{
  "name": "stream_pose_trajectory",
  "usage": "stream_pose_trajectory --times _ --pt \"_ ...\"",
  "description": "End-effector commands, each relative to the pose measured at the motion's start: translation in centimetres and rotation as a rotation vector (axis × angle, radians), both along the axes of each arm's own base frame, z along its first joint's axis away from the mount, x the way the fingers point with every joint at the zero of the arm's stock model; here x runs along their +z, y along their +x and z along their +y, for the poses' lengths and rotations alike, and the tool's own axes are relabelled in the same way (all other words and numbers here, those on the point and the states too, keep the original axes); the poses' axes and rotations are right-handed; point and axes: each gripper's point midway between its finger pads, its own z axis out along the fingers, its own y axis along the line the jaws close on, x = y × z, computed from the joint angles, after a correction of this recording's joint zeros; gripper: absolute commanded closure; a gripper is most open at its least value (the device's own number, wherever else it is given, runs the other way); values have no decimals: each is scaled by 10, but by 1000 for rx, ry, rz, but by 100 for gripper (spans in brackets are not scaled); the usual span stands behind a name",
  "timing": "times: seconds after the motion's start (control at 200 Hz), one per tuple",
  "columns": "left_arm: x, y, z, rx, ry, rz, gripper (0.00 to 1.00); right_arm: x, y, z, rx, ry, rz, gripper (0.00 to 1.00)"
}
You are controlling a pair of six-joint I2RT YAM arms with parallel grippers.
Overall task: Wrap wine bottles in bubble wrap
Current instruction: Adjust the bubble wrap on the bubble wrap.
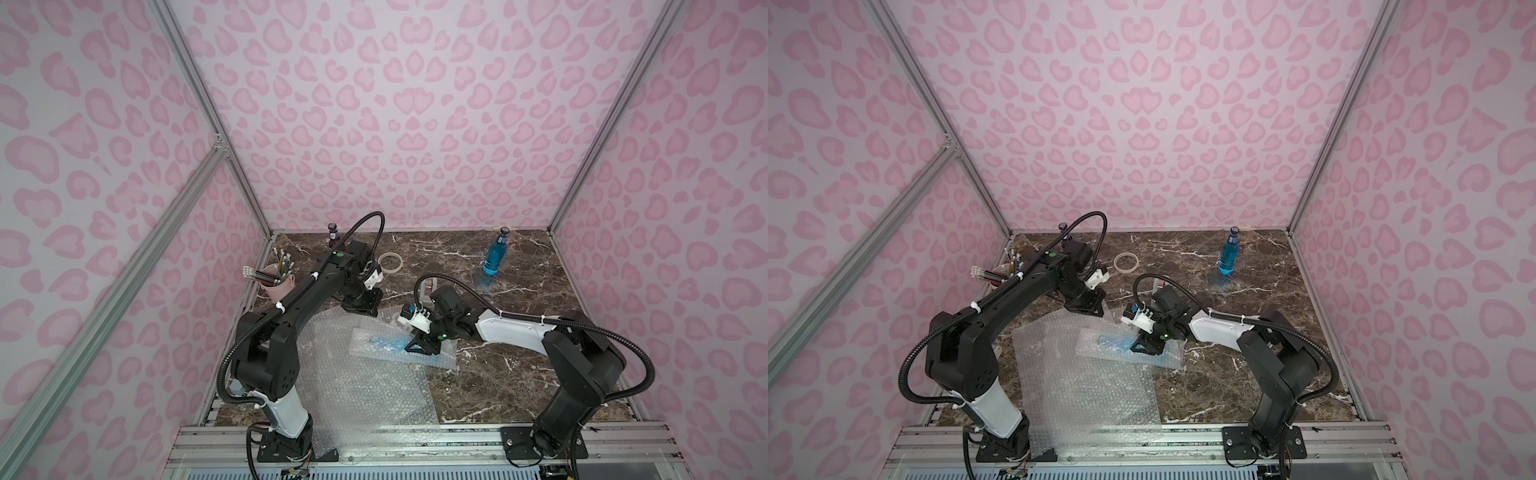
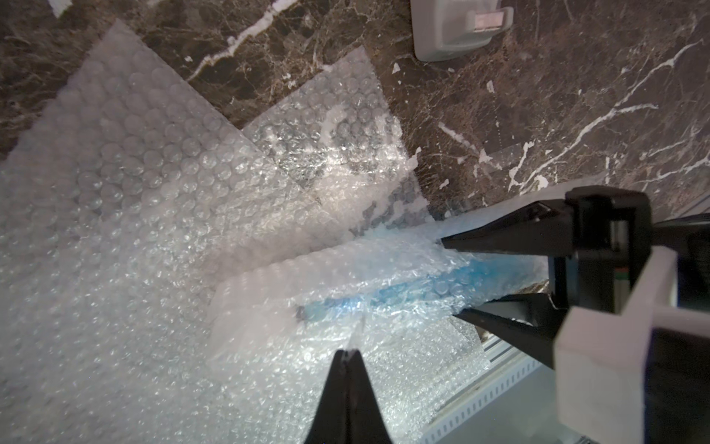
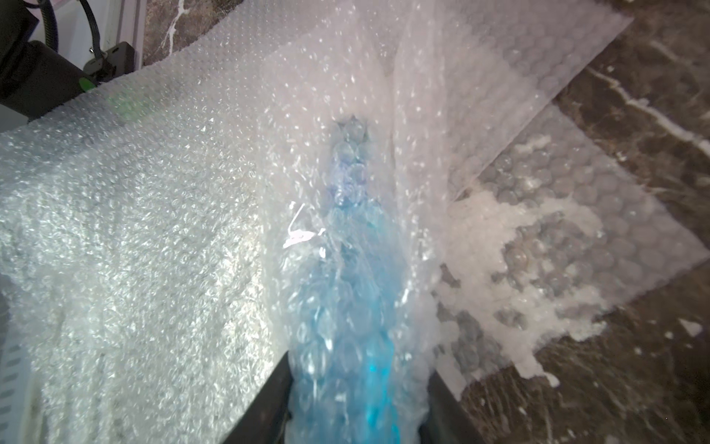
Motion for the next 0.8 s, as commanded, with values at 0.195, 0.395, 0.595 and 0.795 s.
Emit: stream_pose_trajectory --times 0.195,0.395,0.595,0.795 --pt "8 0 -16 20 -89 34 94 -8 1 -10 -40 -92 -180 63" --pt "2 -7 -32 -4 -115 80 94 -1 -6 -10 -31 -106 -333 69" --pt "-13 -23 -54 -40 -122 144 94 -8 -18 -10 4 -140 -400 71" --pt "-31 -40 -68 -39 -132 212 94 -14 -27 -11 23 -150 -423 72"
